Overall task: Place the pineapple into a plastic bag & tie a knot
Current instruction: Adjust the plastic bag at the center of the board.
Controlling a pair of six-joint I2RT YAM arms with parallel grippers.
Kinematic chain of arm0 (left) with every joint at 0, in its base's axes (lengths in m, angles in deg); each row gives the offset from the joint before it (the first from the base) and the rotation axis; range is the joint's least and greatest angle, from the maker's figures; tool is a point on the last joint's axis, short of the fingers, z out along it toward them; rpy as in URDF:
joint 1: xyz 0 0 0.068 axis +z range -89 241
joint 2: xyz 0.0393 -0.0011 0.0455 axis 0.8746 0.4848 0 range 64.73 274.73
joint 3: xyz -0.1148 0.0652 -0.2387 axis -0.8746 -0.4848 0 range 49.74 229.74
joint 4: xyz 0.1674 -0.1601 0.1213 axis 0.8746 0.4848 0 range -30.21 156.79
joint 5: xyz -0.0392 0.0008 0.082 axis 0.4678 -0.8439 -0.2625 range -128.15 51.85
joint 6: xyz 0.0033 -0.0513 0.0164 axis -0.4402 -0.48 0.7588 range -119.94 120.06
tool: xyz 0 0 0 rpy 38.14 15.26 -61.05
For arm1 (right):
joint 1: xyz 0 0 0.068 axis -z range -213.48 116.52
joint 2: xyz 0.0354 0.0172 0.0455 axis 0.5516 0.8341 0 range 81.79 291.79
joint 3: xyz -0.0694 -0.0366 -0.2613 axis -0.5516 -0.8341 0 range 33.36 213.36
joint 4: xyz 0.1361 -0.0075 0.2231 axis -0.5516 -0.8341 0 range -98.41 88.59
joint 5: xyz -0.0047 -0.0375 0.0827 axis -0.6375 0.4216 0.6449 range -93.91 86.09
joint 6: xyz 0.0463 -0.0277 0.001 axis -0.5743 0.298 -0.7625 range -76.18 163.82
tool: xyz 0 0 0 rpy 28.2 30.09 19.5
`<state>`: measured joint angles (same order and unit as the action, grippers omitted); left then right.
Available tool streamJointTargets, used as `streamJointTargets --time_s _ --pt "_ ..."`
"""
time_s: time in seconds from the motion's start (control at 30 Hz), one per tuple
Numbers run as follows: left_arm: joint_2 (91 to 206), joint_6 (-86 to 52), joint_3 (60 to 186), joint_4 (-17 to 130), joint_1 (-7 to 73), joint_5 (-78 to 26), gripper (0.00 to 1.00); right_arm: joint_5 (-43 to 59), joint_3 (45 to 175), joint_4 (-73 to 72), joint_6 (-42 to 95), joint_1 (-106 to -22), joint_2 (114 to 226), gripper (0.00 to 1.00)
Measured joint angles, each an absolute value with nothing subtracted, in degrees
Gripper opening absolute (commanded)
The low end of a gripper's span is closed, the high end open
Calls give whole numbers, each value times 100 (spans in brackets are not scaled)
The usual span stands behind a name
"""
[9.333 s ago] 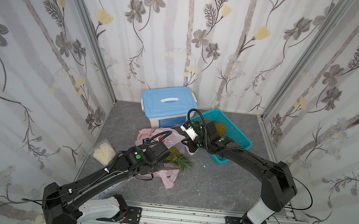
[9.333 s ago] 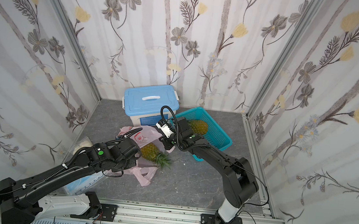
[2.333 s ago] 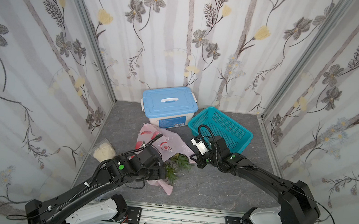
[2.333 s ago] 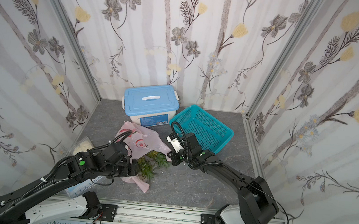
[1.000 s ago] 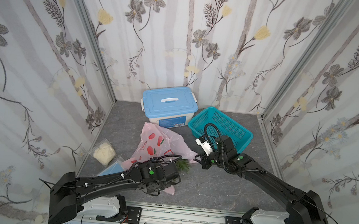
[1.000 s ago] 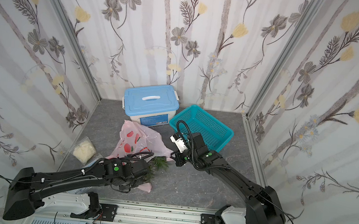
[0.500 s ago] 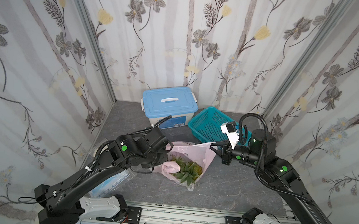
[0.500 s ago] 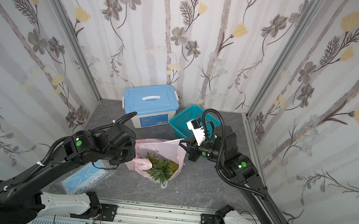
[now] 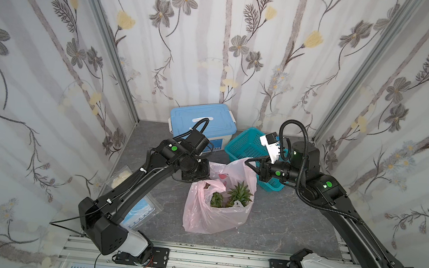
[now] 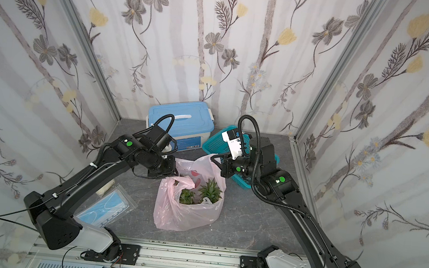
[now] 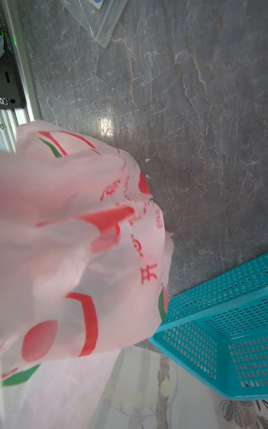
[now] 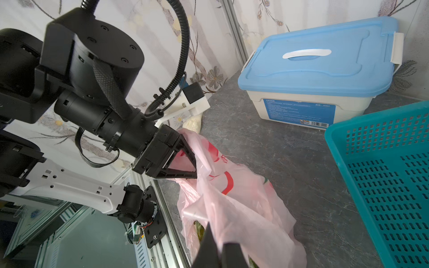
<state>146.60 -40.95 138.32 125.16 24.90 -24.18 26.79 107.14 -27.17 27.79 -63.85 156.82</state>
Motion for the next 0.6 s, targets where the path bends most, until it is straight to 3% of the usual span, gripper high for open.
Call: streamJointTargets --time_s 0.1,0.13,0.37,0.47,0.6 --pt "14100 -4069 13847 12725 2486 -2848 97 2676 10740 -2725 2779 -6372 15704 0" --pt "13827 -4080 13854 12852 2488 -3084 100 2676 10744 -2725 2779 -6358 15706 0" --pt "12133 -4523 13552 13541 2497 -4251 98 2611 10707 -2749 2779 -6245 15717 0" --pt "11665 -4491 13325 13475 2499 -3978 88 2587 10674 -2782 2783 -6190 15741 0" --pt "11305 -4477 12826 12723 2254 -2848 84 2587 10722 -2806 2833 -6177 15793 0"
